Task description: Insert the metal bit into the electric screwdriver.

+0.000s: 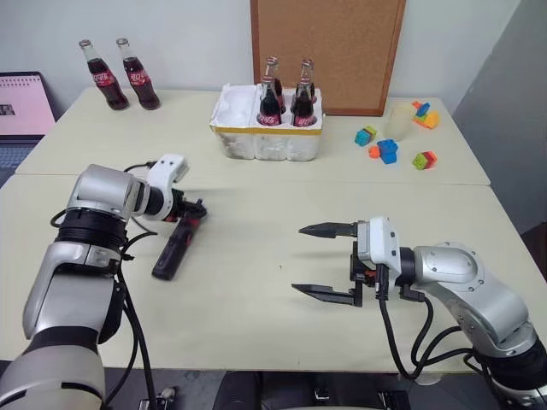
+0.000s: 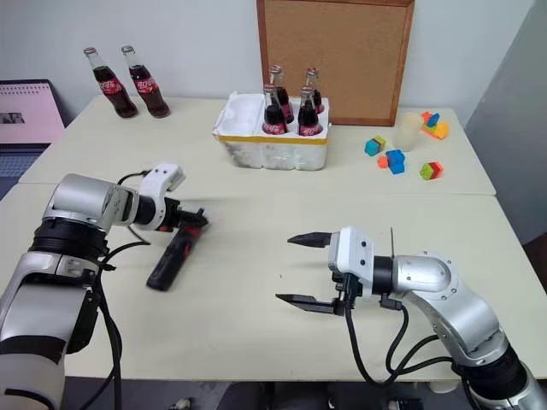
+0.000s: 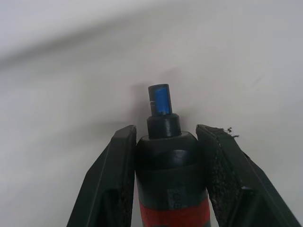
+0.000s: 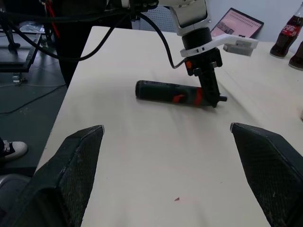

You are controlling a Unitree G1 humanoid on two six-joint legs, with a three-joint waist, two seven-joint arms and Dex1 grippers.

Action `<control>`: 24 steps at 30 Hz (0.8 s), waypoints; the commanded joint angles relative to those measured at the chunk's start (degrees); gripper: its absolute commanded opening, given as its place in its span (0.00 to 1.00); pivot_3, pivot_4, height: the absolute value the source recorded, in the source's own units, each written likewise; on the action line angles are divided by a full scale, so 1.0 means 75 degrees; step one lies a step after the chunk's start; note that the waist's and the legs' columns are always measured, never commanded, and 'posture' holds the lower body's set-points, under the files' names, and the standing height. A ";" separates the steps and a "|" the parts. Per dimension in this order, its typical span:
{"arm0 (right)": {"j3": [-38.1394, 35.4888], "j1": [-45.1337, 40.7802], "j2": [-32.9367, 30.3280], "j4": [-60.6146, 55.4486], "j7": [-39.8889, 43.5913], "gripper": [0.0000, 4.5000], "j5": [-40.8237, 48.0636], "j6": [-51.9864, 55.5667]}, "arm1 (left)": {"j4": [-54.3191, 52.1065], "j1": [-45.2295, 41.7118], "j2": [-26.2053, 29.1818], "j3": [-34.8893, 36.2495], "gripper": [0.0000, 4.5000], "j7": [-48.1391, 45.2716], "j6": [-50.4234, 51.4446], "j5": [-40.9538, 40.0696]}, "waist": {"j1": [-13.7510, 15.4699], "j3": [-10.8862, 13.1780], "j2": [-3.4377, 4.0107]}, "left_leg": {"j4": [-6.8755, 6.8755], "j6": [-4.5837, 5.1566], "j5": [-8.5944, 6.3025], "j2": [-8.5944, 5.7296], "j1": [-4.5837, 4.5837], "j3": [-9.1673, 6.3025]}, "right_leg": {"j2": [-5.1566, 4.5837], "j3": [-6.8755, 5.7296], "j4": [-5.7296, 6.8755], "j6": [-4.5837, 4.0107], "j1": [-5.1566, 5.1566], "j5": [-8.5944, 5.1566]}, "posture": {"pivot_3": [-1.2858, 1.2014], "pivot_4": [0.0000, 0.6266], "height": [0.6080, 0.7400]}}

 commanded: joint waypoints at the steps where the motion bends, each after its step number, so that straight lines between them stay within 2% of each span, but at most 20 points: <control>1: -0.0629 -0.0012 -0.0214 -0.0459 -0.0016 1.00 0.0446 0.0187 | -0.1842 0.0257 -0.0246 0.1170 0.37 0.0164 -0.0802 -0.0622 | 0.0015 0.0000 0.0001 | 0.0000 0.0000 0.0000 -0.0001 0.0002 -0.0001 | -0.0001 0.0008 -0.0002 0.0000 0.0000 0.0000 | 0.52 0.24 1.00; 7: -0.1259 -0.0024 -0.0458 -0.0673 -0.0196 1.00 0.0879 0.0555 | -0.3917 0.1337 -0.1129 0.1866 0.36 0.0632 -0.1734 -0.1130 | -0.0002 0.0000 0.0002 | -0.0006 0.0000 0.0000 -0.0001 0.0013 0.0017 | -0.0007 0.0043 -0.0001 -0.0030 -0.0003 0.0017 | 0.52 0.24 1.00; 11: -0.1612 -0.0201 -0.0587 -0.0708 -0.0314 1.00 0.1177 0.0771 | -0.4869 0.1888 -0.1737 0.1847 0.36 0.1071 -0.2106 -0.1178 | 0.0032 0.0000 0.0001 | -0.0005 0.0000 -0.0001 -0.0001 0.0008 0.0008 | -0.0006 0.0033 -0.0004 -0.0030 -0.0001 0.0018 | 0.52 0.24 1.00; 14: -0.1916 -0.0335 -0.0762 -0.0741 -0.0341 1.00 0.1463 0.0964 | -0.5575 0.2482 -0.2076 0.1611 0.36 0.1170 -0.2893 -0.1050 | 0.0017 0.0000 0.0001 | -0.0006 0.0000 -0.0001 -0.0001 0.0011 0.0010 | -0.0004 0.0038 -0.0003 -0.0016 0.0000 0.0014 | 0.52 0.24 1.00; 16: -0.2048 -0.0336 -0.0869 -0.0743 -0.0327 1.00 0.1589 0.1009 | -0.5838 0.2721 -0.2327 0.1663 0.36 0.1453 -0.2830 -0.1146 | 0.0019 0.0000 0.0001 | -0.0006 0.0000 -0.0001 -0.0001 0.0016 0.0015 | -0.0003 0.0045 -0.0002 0.0002 0.0002 0.0004 | 0.52 0.24 1.00; 24: -0.2280 -0.0317 -0.1110 -0.0854 -0.0359 1.00 0.1913 0.1205 | -0.6461 0.4015 -0.2448 0.1691 0.36 0.1704 -0.3411 -0.1108 | 0.0010 -0.0001 0.0002 | -0.0007 0.0002 -0.0001 0.0004 0.0026 0.0014 | 0.0010 0.0046 -0.0004 0.0008 0.0007 0.0005 | 0.52 0.24 1.00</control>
